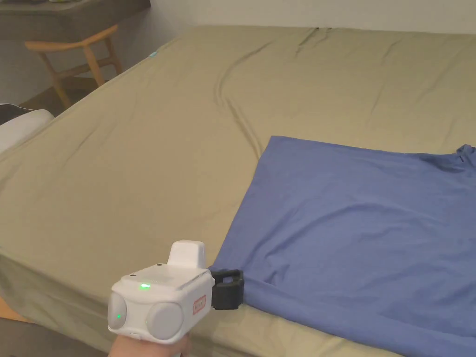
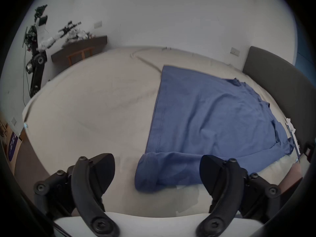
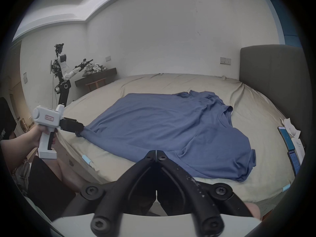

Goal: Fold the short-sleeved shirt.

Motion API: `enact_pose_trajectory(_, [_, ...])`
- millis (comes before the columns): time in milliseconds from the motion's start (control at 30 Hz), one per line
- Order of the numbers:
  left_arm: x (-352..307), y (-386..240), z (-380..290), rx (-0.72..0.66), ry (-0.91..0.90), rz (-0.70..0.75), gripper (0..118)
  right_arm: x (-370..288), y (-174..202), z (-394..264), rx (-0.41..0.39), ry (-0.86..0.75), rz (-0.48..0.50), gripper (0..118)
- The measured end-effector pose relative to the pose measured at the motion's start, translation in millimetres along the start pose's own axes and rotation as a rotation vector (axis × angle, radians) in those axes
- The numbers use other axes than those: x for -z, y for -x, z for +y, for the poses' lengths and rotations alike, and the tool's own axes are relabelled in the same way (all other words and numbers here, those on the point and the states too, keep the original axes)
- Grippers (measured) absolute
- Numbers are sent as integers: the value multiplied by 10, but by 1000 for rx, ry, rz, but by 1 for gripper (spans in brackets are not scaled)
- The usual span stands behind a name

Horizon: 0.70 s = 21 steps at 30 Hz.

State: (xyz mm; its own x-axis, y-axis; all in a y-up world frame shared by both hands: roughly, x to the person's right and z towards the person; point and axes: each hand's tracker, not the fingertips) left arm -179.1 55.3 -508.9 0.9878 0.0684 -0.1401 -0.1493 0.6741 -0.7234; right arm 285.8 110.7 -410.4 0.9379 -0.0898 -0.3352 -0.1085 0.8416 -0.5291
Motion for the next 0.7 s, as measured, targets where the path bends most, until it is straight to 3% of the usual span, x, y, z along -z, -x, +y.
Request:
enact_pose_trajectory(33, [56, 10, 3, 1, 2, -9, 86, 2, 0, -9, 0, 4, -3, 1])
enact_pose_trajectory(67, [89, 2, 1, 10, -2, -7, 60, -2, -2, -15, -1, 4, -7, 1])
enact_pose_trajectory(100, [77, -41, -17, 18, -1, -1, 24, -7, -9, -14, -1, 8, -10, 1])
enact_pose_trajectory(133, [63, -60, -47, 22, -8, 4, 9, -9, -13, 22, 0, 11, -13, 1])
enact_pose_trajectory(300, [-132, -169, -180, 81, -93, 8, 4, -17, -181, 47, 47, 24, -46, 1])
enact_pose_trajectory(433, [-305, -186, -129, 63, -116, -22, 4, -48, -371, 26, 72, 31, -150, 4])
enact_pose_trajectory(467, [-347, -185, -107, 54, -123, -31, 4, -50, -458, 21, 75, 30, -197, 14])
enact_pose_trajectory(500, [-386, -193, -75, 50, -129, -39, 4, -55, -571, 12, 97, 33, -233, 36])
enact_pose_trajectory(533, [-410, -193, -53, 51, -130, -43, 4, -61, -669, 15, 123, 52, -240, 77])
enact_pose_trajectory(567, [-436, -194, -31, 50, -137, -43, 4, -47, -808, 7, 144, 94, -240, 104])
enact_pose_trajectory(600, [-459, -191, -6, 49, -145, -43, 4, -30, -936, -3, 165, 144, -266, 118])
enact_pose_trajectory(667, [-465, -194, 42, 51, -146, -47, 4, -22, -1171, -37, 220, 169, -271, 117])
enact_pose_trajectory(700, [-461, -200, 59, 51, -148, -46, 4, -19, -1265, -37, 203, 138, -284, 116])
